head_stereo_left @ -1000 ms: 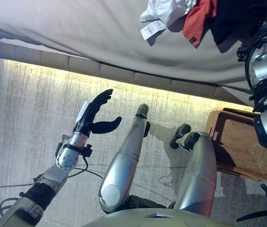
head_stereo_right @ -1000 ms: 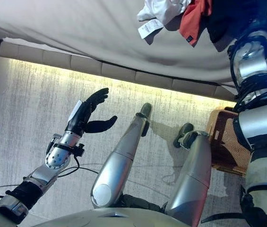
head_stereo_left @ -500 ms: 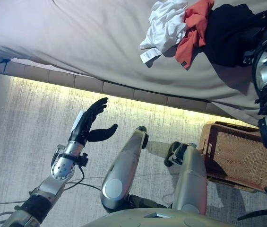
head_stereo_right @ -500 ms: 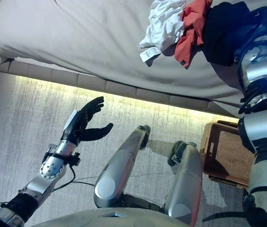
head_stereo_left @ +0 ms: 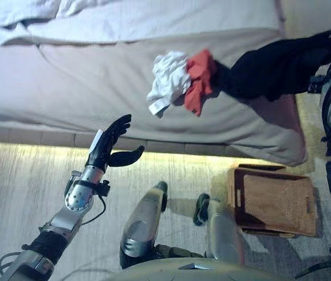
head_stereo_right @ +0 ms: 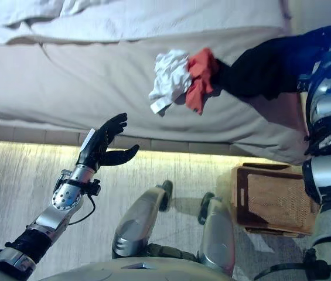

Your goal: Pick up the clothes from the bed and place them into the basket

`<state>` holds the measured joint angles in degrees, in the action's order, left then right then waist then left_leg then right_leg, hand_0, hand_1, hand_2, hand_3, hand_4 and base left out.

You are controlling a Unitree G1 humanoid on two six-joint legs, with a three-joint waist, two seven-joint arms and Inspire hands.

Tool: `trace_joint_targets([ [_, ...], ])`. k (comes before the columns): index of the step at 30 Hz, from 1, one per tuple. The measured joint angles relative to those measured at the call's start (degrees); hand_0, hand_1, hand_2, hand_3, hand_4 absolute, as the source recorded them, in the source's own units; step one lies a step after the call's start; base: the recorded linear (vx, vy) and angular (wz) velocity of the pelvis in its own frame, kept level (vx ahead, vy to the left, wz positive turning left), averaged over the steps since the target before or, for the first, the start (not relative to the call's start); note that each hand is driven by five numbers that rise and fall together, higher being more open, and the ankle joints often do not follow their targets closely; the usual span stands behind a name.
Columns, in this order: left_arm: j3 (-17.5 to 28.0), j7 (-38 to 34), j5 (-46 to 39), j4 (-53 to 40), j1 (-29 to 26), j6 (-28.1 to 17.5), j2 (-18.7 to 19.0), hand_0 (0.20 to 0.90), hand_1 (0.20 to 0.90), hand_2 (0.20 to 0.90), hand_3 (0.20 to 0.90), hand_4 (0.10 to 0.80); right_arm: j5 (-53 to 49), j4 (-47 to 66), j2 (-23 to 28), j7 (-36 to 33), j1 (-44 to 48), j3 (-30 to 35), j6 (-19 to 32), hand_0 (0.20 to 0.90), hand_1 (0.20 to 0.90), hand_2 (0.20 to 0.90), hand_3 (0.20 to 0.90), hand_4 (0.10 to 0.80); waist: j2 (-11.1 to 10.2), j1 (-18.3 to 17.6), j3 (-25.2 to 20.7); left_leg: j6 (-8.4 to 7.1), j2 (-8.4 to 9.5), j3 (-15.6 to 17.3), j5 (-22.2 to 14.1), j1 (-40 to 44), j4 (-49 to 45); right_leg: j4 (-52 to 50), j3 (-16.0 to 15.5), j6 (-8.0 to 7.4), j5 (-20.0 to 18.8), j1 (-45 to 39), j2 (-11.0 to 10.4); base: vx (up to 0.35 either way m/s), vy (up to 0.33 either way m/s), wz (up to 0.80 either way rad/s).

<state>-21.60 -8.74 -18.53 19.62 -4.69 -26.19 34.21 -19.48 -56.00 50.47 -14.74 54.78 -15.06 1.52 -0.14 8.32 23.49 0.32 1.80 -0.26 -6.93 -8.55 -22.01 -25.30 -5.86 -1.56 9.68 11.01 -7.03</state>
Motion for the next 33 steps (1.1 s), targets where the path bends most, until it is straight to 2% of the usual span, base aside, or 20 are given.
trace_joint_targets([
  [2, 0.0, -0.1, 0.0, 1.4, -0.6, 0.4, -0.9, 0.9, 0.9, 0.9, 0.9, 0.8, -0.2, 2.1, 0.8, 0.4, -2.8, 1.6, 0.5, 0.3, 0.3, 0.3, 0.2, 0.1, -0.2, -1.7, -0.8, -0.01, -0.38, 1.0, 1.7, 4.3, 5.1, 5.4, 0.6, -0.05, -2.3, -3.8, 0.8, 0.031, 0.007, -0.38],
  [5, 0.1, -0.8, 0.0, 3.9, -0.5, 1.0, -2.6, 0.9, 0.9, 0.9, 0.9, 0.8, -0.3, 9.3, 1.9, 0.3, -11.7, 6.3, 1.6, 0.3, 0.3, 0.3, 0.2, 0.1, -0.7, -4.8, -5.0, 0.11, -0.77, 3.5, 4.0, 9.1, 13.3, 14.5, 2.7, -0.59, -6.1, -8.3, 1.9, -0.021, 0.009, -0.42],
  [10, 1.2, -0.8, 0.1, 7.1, -0.6, 1.1, -4.8, 0.9, 0.9, 0.9, 0.9, 0.8, -0.1, 16.1, 2.4, 0.3, -21.8, 9.8, 2.2, 0.3, 0.3, 0.3, 0.2, 0.1, -0.9, -9.8, -8.4, 0.47, -0.74, 6.5, 5.4, 13.5, 19.9, 22.7, 5.6, -0.98, -9.6, -11.9, 2.8, -0.04, 0.002, -0.38],
  [17, 1.6, -0.8, 1.2, 8.9, -1.0, 1.0, -7.4, 0.9, 0.9, 0.9, 0.9, 0.8, 0.6, 24.2, 1.2, 0.3, -32.6, 10.8, 2.2, 0.3, 0.3, 0.3, 0.2, 0.1, -0.5, -14.1, -9.1, 0.28, -1.03, 9.1, 7.2, 17.8, 26.2, 29.8, 8.6, -1.43, -13.0, -15.4, 3.6, -0.034, -0.005, -0.24],
  [26, 2.1, -0.8, 3.0, 10.9, -0.9, 1.0, -9.4, 0.9, 0.9, 0.9, 0.9, 0.8, 4.0, 35.8, -7.9, -0.1, -44.4, 16.1, 2.6, 0.3, 0.3, 0.3, 0.2, 0.1, -0.5, -16.8, -9.1, -0.01, -2.08, 11.5, 7.5, 19.0, 27.1, 30.4, 11.5, -1.36, -13.5, -15.3, 5.0, -0.023, 0.008, -0.15],
  [33, 3.9, -1.2, 4.1, 11.9, -0.8, 1.0, -10.3, 0.9, 0.9, 0.9, 0.9, 0.8, 4.4, 40.0, -9.5, -1.5, -51.0, 20.8, 4.4, 0.3, 0.3, 0.3, 0.2, 0.1, -0.5, -19.1, -9.1, -0.02, -2.48, 13.8, 7.5, 18.9, 27.1, 30.4, 13.5, -1.89, -14.5, -14.2, 5.7, -0.024, -0.002, -0.16],
])
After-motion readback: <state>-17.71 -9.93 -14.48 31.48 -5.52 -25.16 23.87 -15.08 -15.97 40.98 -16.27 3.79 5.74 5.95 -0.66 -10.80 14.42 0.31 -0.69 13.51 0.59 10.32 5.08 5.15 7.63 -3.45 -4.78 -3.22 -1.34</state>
